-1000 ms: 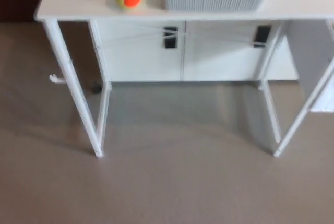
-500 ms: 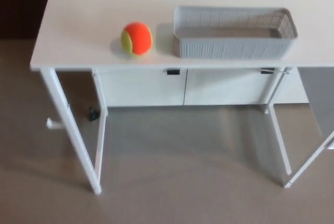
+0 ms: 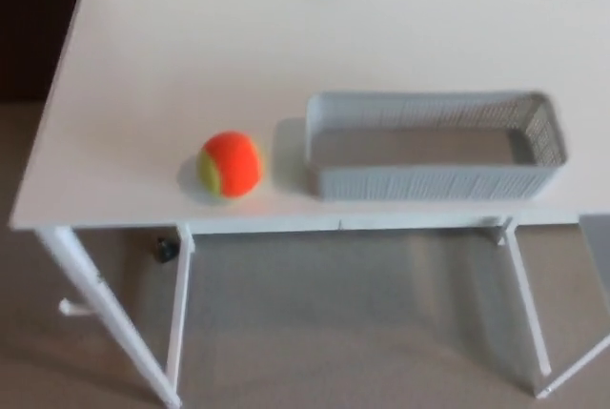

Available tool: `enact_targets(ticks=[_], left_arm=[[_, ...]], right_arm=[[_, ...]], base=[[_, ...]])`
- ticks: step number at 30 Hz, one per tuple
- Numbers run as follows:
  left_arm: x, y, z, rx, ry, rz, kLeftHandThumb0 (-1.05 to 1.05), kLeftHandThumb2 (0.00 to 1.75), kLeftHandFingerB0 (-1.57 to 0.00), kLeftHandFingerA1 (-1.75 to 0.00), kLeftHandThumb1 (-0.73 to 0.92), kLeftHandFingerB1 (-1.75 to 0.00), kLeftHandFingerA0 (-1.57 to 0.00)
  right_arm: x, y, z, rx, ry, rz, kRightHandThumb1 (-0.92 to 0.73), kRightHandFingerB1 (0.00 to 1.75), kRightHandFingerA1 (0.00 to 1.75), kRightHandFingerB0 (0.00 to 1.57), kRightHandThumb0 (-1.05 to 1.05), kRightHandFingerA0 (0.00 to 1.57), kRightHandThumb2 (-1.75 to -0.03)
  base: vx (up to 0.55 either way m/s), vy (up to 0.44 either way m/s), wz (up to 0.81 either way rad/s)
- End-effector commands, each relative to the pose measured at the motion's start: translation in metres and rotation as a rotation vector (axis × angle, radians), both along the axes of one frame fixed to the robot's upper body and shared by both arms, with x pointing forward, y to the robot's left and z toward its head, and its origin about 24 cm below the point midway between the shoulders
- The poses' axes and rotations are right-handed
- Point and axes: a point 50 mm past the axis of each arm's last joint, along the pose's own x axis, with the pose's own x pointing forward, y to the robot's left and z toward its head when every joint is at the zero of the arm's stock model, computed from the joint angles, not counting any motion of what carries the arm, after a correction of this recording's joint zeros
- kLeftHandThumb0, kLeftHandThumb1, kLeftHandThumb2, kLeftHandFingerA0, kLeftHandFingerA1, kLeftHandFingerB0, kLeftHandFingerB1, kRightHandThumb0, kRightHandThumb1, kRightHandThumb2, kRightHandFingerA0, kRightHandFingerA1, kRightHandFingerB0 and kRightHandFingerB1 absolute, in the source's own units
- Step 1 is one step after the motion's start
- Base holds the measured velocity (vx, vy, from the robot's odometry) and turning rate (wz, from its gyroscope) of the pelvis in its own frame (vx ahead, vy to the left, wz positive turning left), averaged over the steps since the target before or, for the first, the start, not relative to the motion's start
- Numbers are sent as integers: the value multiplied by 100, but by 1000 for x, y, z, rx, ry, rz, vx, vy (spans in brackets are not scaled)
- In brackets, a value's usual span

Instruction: The robot walk towards a table in front and uses its left hand to pickup a tennis ball on the left side and put it in a container on the right hand side

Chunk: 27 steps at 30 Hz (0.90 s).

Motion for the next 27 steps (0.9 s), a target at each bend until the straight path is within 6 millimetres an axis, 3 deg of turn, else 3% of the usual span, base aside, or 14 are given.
enact_targets(ticks=[1, 27], left_arm=[[-3, 6, 3, 30, -5, 6, -20, 58, -30, -34, 60, -31, -37], [6, 11, 5, 41, -23, 4, -17, 59, -30, -35, 63, -32, -38]], right_arm=[[-4, -3, -2, 12, 24, -13, -65, 49, 58, 0, -19, 11, -107], [6, 2, 1, 3, 5, 7, -65, 48, 58, 0, -18, 13, -105]], base=[[217, -168, -1], [42, 22, 2]])
